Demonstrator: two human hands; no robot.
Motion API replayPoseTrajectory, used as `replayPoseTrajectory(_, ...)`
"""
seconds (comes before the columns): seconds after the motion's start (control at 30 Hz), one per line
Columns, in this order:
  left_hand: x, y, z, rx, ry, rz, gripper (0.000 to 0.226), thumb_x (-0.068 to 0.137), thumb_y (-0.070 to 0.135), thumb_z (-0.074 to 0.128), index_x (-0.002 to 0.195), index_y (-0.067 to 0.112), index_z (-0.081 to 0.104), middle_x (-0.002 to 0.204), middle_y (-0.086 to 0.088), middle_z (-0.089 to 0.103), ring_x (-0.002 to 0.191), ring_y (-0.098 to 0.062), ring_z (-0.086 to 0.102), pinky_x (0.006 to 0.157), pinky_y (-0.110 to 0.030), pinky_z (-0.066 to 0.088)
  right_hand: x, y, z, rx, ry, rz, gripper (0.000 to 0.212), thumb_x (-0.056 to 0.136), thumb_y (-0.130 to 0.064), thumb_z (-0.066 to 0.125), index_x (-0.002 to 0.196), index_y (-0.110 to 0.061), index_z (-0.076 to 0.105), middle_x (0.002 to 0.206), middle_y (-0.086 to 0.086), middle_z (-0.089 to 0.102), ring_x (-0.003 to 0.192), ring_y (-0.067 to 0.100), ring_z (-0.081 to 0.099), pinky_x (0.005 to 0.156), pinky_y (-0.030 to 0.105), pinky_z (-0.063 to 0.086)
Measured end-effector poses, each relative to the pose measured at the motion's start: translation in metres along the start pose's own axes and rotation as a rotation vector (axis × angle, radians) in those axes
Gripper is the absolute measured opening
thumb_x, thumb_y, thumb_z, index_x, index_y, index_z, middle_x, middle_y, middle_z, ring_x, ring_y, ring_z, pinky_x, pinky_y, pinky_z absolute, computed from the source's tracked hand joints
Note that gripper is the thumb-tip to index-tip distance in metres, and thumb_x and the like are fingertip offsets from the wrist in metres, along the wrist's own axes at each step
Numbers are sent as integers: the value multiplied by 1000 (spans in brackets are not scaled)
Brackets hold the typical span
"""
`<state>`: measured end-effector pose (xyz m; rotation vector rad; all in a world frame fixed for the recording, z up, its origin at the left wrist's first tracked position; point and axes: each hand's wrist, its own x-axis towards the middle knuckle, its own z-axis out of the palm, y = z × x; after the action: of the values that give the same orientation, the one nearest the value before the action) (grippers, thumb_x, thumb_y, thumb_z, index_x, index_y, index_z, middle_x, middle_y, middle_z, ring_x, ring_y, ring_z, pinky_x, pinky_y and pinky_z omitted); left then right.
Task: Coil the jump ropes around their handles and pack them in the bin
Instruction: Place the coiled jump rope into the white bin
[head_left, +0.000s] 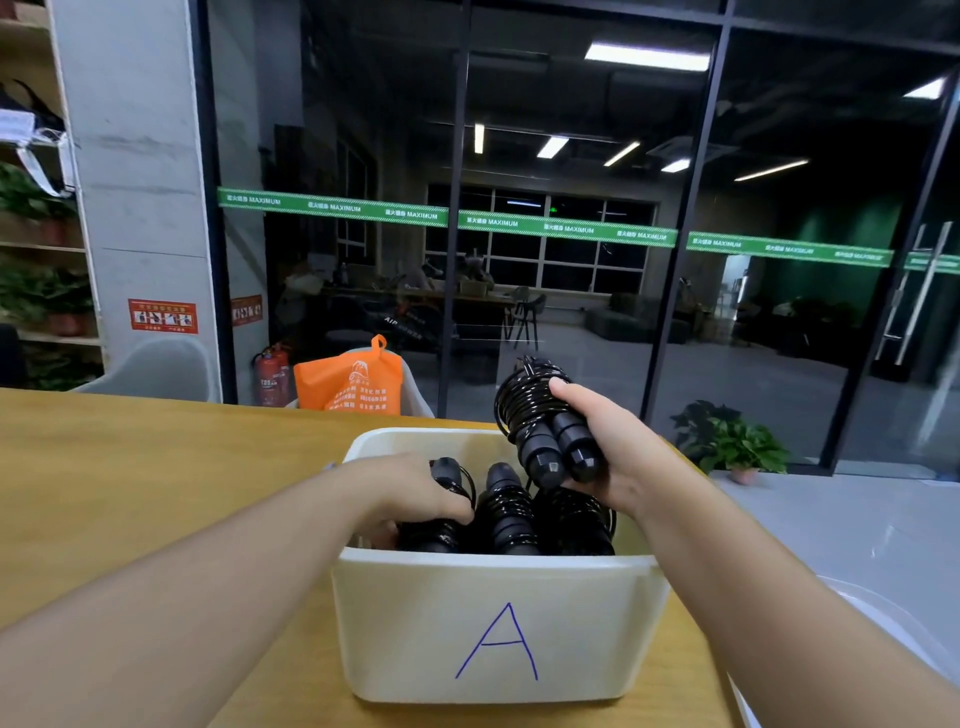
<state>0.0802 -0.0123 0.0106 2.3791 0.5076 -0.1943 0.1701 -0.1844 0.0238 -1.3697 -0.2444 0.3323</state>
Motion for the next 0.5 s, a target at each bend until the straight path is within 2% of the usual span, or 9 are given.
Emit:
replayPoseTrajectory(0.07, 1, 0, 1, -108, 11, 35, 30, 77, 36, 72, 89, 13, 58, 73, -5, 62, 49, -16, 58, 43, -17, 43, 1, 1, -2, 13, 15, 11, 34, 88, -38, 65, 101, -6, 64, 51, 3, 62, 64, 24, 67, 69, 41, 57)
replayPoseTrajectory(0.1, 2, 0, 2, -186, 4, 69, 27, 79, 33, 72, 90, 12, 59, 73, -6, 64, 46, -15, 58, 41, -18, 44, 1, 1, -1, 19, 17, 16, 37, 87, -38, 66, 105, -6, 65, 57, 5, 65, 71, 26, 69, 73, 44, 58)
replayPoseTrajectory(0.13, 2, 1, 3, -284, -24, 112, 26, 81, 32, 71, 93, 12, 62, 78, -8, 67, 49, -16, 61, 45, -21, 49, 1, 2, -1, 19, 13, 18, 40, 86, -39, 68, 107, -5, 65, 63, 7, 67, 75, 28, 69, 77, 46, 58)
replayPoseTrajectory(0.2, 3, 2, 5, -439, -86, 191, 29, 84, 36, 69, 103, 14, 65, 95, -11, 73, 70, -20, 69, 62, -30, 59, 1, 2, -1, -4, 2, 0, 41, 85, -38, 68, 106, -3, 67, 68, 10, 67, 77, 31, 68, 85, 49, 56)
replayPoseTrajectory(0.27, 4, 1, 9, -402, -98, 223, 33, 83, 42, 69, 106, 18, 64, 102, -8, 72, 85, -22, 71, 73, -35, 59, 0, 2, -1, -8, -13, -7, 41, 85, -38, 69, 105, -3, 68, 76, 12, 69, 80, 32, 69, 88, 51, 54)
replayPoseTrajectory(0.33, 3, 0, 9, -191, -45, 238, 40, 79, 49, 71, 106, 21, 62, 105, -5, 69, 91, -23, 70, 74, -34, 59, -1, 2, 0, -6, -33, 8, 41, 85, -39, 68, 108, -5, 67, 85, 14, 70, 83, 32, 69, 86, 50, 56)
replayPoseTrajectory(0.4, 1, 1, 9, -92, 0, 244, 44, 78, 53, 69, 109, 21, 61, 99, -1, 68, 85, -18, 69, 66, -24, 57, -2, 3, 3, -37, -35, -2, 43, 85, -39, 68, 109, -4, 66, 91, 17, 69, 85, 32, 69, 83, 47, 57)
replayPoseTrajectory(0.5, 2, 2, 8, -210, -47, 246, 42, 84, 48, 65, 110, 15, 61, 89, -1, 68, 70, -14, 67, 61, -21, 54, -5, 4, 8, -54, -55, 0, 42, 86, -40, 67, 107, -3, 66, 96, 18, 67, 91, 34, 69, 90, 49, 54)
